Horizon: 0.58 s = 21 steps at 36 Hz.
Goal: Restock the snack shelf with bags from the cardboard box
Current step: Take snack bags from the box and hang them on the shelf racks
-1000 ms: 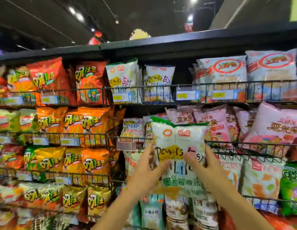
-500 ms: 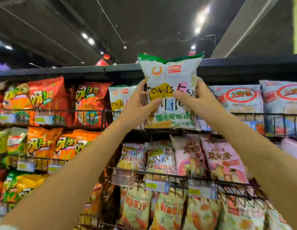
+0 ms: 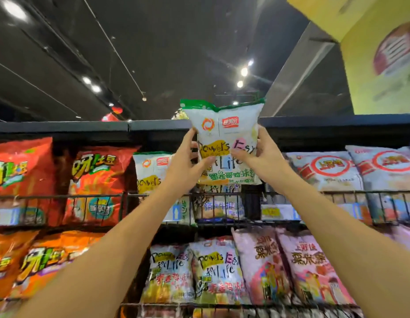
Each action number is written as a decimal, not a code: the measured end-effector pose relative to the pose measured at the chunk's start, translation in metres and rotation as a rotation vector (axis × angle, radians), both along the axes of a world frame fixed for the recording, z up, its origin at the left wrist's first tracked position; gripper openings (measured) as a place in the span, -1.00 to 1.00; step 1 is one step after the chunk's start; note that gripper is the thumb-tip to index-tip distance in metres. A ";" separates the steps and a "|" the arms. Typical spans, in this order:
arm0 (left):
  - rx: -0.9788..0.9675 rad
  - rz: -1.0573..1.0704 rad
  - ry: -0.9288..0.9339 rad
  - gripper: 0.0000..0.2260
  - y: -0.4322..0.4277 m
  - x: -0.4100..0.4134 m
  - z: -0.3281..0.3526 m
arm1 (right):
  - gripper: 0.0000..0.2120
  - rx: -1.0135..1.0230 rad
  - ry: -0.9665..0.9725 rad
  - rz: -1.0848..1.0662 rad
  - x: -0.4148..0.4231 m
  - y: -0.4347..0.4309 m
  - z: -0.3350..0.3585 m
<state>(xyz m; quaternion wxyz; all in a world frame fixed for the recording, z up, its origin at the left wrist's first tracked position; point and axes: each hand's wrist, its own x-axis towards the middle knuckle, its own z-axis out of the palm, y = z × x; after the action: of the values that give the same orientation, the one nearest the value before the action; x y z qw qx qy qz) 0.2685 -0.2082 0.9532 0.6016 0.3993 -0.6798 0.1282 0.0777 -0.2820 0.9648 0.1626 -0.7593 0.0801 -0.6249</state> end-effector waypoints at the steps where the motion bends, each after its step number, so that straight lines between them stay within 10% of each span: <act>1: 0.012 -0.008 -0.006 -0.33 -0.005 0.003 -0.002 | -0.44 0.012 0.011 -0.004 0.002 -0.006 -0.001; 13: 0.313 0.339 -0.104 -0.51 -0.039 0.014 -0.006 | -0.54 0.299 0.235 -0.226 0.024 -0.046 -0.015; 21: 0.573 0.518 -0.055 -0.13 -0.041 0.001 -0.003 | -0.06 0.306 0.401 -0.381 0.029 -0.043 -0.009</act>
<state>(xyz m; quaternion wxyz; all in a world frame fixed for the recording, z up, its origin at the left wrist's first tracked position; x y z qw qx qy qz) 0.2692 -0.2489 0.9499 0.3950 0.7061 -0.5805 0.0915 0.1071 -0.3250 0.9557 0.1358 -0.8055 0.3448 -0.4625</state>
